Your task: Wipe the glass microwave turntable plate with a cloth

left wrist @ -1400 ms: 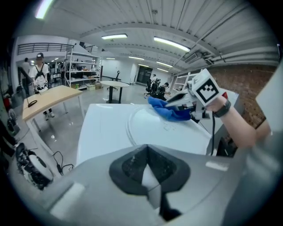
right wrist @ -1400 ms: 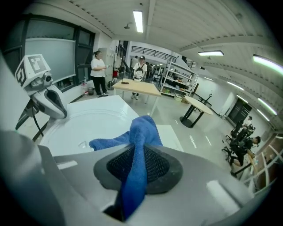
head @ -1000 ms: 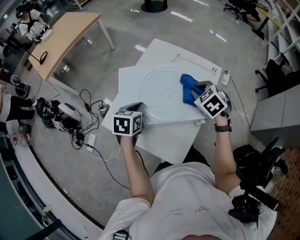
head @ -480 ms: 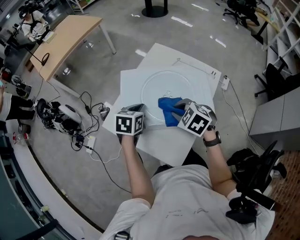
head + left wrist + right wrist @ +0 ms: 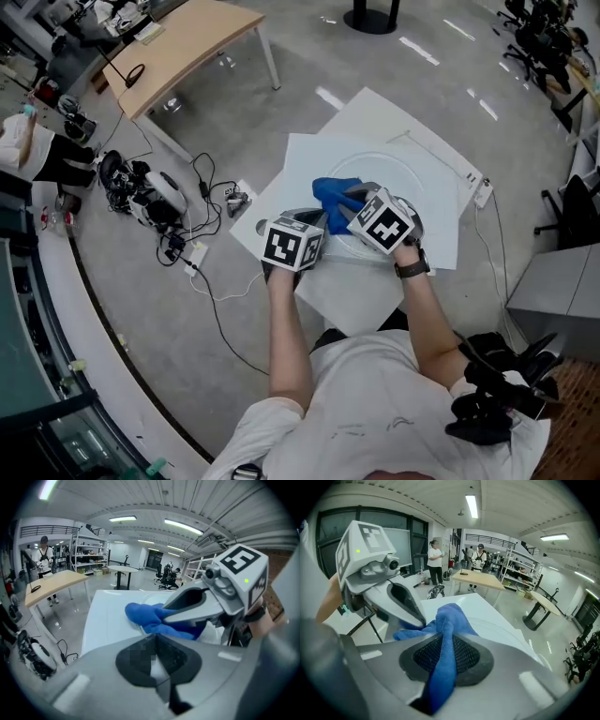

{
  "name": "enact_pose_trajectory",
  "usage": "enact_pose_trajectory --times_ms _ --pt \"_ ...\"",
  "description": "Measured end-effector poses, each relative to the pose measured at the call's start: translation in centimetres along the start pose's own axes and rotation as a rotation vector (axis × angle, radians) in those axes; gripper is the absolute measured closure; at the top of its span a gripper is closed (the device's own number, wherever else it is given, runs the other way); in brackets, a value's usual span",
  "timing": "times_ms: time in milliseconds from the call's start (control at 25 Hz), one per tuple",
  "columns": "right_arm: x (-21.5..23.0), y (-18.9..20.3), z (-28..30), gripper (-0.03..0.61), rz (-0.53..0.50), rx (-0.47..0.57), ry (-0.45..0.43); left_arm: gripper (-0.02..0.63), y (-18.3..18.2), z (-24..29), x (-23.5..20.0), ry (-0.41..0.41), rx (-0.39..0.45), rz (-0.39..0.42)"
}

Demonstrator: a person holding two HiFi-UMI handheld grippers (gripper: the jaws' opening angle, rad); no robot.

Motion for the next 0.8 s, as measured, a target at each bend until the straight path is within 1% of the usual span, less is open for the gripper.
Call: enact_pose_trajectory --times_ms 80,160,280,360,520,680,800 --pt "1.2 -0.4 0.6 0.512 0.005 0.027 0.008 0.614 0.1 0.0 0.2 -0.005 0.003 -0.008" --pt "2.4 -0.4 1.2 0.509 0.041 0.050 0.018 0.614 0.4 0.0 0.1 -0.013 0.005 -0.020" --pt "4.8 -0.1 1.4 0.505 0.097 0.058 0.069 0.614 0.5 -0.2 -0.2 -0.022 0.006 -0.032" --pt "6.7 0.5 0.8 0.505 0.116 0.057 0.112 0.614 0.4 -0.2 -0.3 -0.023 0.009 -0.028" --pt "9.5 2.4 -1.0 0.505 0.159 0.063 0.152 0.614 0.3 -0.1 -0.4 -0.035 0.017 -0.008" --pt "10.3 5.2 -4.1 0.505 0.197 0.036 0.243 0.614 0.2 -0.1 -0.6 -0.055 0.020 0.010" --pt "9.1 7.6 -6.7 0.505 0.244 0.019 0.307 0.614 -0.1 -0.2 -1.0 -0.061 0.019 0.027"
Point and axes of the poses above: the fingertips, and each gripper's own axes: z forward along the fingers, x to its right, y out of its underside, the point moved 10 cm from there along -z, backward along the fingers, and after that the axes turned 5 degrees about -y, right-handed, at the moved point
